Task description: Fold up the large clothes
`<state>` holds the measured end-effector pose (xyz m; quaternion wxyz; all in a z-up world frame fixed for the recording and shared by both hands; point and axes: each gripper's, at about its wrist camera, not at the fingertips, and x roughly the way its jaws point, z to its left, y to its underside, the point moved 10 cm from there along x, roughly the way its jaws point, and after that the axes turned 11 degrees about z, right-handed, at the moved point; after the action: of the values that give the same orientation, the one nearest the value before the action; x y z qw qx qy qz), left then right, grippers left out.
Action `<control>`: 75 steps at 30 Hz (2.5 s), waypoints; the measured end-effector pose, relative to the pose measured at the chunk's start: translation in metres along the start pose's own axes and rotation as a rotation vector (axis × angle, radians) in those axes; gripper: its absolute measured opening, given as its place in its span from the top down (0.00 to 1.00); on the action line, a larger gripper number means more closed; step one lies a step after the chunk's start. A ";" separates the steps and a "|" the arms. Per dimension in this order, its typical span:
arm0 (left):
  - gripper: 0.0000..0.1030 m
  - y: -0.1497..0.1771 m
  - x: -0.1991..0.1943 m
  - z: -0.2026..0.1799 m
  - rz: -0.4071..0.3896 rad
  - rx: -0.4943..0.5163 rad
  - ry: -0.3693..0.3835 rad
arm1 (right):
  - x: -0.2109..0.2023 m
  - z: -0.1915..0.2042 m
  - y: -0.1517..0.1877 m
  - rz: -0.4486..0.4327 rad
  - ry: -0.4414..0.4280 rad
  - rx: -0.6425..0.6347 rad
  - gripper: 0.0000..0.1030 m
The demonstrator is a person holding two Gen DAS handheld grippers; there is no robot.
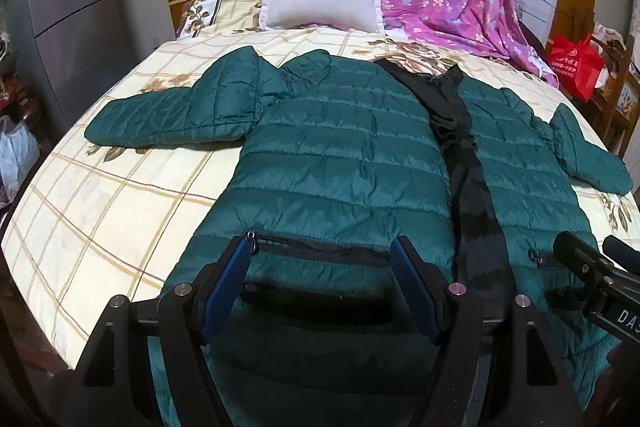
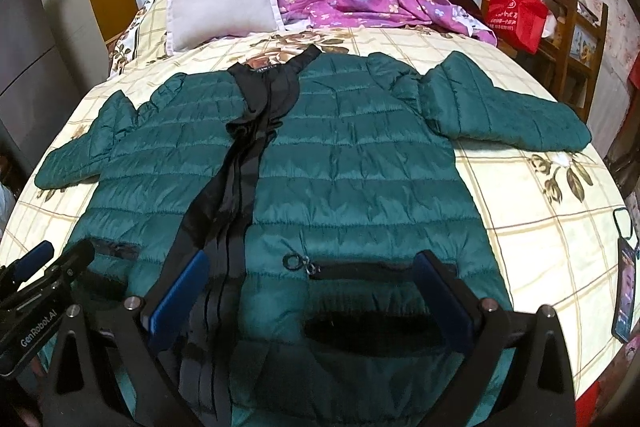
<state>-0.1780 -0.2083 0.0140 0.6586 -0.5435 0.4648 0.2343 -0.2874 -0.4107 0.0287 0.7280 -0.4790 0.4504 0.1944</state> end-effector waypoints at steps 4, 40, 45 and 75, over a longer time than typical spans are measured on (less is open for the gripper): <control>0.58 -0.010 0.003 0.002 0.000 -0.009 0.001 | 0.002 0.004 -0.013 -0.005 0.003 -0.010 0.00; 0.58 -0.097 0.074 0.005 0.013 -0.038 0.010 | 0.081 0.038 -0.097 0.023 0.018 -0.039 0.00; 0.58 -0.099 0.075 0.005 0.011 -0.036 0.010 | 0.080 0.038 -0.101 0.025 0.025 -0.042 0.00; 0.58 -0.118 0.056 0.073 -0.056 -0.102 0.003 | 0.096 0.053 -0.107 0.050 0.015 -0.052 0.00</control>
<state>-0.0304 -0.1869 0.0226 0.6358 -0.5895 0.4376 0.2383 -0.1369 -0.4287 0.0110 0.7067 -0.4880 0.4623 0.2205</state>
